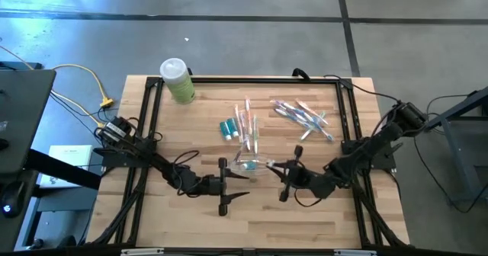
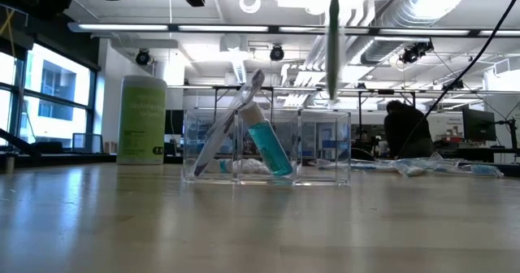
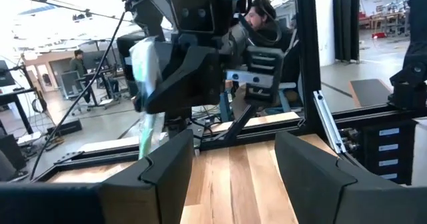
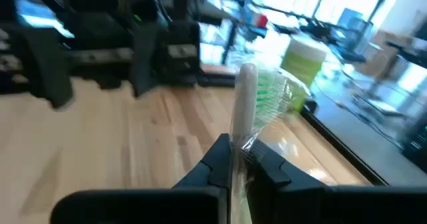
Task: Pick & Place toothbrushing station
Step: Put the green toothbrush into the transparent organizer
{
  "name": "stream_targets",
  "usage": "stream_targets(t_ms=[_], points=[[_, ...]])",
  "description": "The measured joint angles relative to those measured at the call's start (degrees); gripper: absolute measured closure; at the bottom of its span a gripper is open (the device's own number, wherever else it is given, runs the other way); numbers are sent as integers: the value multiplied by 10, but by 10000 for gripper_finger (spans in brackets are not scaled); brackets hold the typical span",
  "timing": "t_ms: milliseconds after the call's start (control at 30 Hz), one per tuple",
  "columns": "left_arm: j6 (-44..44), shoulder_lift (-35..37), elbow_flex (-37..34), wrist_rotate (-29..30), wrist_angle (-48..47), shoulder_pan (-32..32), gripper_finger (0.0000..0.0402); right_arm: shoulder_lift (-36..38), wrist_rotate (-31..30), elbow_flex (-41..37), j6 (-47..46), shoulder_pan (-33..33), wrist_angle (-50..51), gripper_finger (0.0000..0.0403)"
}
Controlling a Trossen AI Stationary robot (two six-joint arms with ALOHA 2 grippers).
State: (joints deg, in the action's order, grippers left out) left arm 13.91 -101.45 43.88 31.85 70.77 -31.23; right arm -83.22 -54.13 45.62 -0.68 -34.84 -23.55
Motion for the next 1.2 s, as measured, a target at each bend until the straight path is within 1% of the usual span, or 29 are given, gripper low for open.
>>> stream_targets(t_ms=[100,167,233,367,433,533,600,900,1067,1200], points=[[-3,0,0,0,0,1,195,0,35,-26,38,19,-81,393],[-16,0,0,0,-1,1,195,0,48,-36,33,36,-84,393],[-30,0,0,0,-1,1,195,0,62,-50,5,53,-80,392],[-23,0,0,0,-1,-2,195,0,134,-85,-68,91,-87,392],[-21,0,0,0,-1,-2,195,0,167,-99,-78,102,-108,392],[-31,0,0,0,-1,-2,195,0,191,-116,-100,109,-118,384],[-33,0,0,0,-1,0,195,0,202,-121,-106,112,-109,372],[-32,0,0,0,-1,1,195,0,199,-121,-96,114,-108,300],[-19,0,0,0,-1,1,195,0,196,-121,-76,114,-118,247],[-19,0,0,0,-1,1,195,0,179,-120,-45,114,-136,202]])
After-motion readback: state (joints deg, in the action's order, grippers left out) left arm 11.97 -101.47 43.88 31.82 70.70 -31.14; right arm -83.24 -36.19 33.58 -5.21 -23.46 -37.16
